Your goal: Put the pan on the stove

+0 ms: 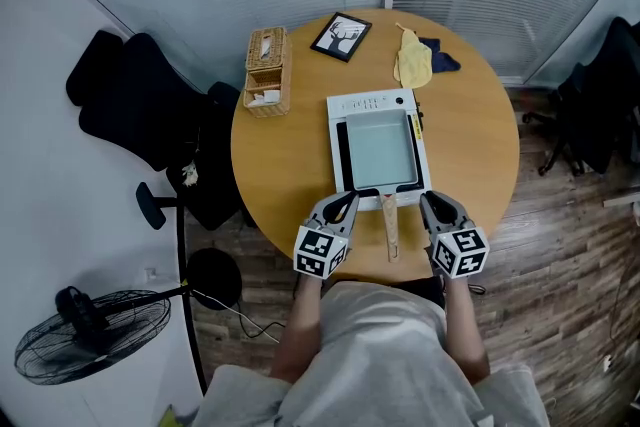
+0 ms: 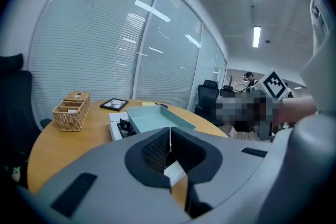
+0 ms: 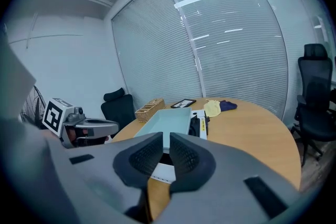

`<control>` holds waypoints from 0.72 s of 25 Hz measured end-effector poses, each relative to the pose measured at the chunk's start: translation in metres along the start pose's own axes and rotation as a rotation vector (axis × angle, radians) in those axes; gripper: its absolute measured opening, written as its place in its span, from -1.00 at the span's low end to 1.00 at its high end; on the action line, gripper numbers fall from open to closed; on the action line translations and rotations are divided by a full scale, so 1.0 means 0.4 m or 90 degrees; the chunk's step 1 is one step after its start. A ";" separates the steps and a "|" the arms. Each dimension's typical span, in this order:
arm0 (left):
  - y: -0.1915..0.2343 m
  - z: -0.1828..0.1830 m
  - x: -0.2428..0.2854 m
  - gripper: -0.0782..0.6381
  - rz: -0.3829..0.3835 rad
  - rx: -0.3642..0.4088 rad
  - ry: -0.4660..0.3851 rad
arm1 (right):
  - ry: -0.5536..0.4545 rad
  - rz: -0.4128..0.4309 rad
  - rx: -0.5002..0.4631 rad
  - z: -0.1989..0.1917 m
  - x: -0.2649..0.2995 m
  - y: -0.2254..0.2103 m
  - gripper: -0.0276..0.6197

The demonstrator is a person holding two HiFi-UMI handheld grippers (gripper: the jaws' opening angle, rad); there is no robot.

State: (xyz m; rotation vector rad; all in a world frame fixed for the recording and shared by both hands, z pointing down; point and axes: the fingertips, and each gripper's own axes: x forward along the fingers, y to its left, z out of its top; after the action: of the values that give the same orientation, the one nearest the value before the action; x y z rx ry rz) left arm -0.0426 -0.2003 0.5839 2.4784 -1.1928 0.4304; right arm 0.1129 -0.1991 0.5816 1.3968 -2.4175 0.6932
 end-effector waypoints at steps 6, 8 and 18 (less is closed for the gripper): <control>-0.013 -0.004 0.007 -0.70 -0.017 0.014 0.011 | 0.005 0.005 -0.018 0.009 0.007 0.002 -0.82; -0.013 -0.003 0.007 -0.70 -0.020 0.016 0.012 | 0.008 0.009 -0.025 0.013 0.014 0.005 -0.83; -0.004 -0.001 0.002 -0.70 -0.011 0.012 0.008 | 0.014 0.014 -0.034 0.015 0.021 0.013 -0.84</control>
State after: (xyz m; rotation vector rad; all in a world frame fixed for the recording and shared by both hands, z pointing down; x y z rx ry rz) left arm -0.0410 -0.1998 0.5844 2.4971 -1.1659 0.4547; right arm 0.1042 -0.2061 0.5788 1.3371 -2.4187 0.6401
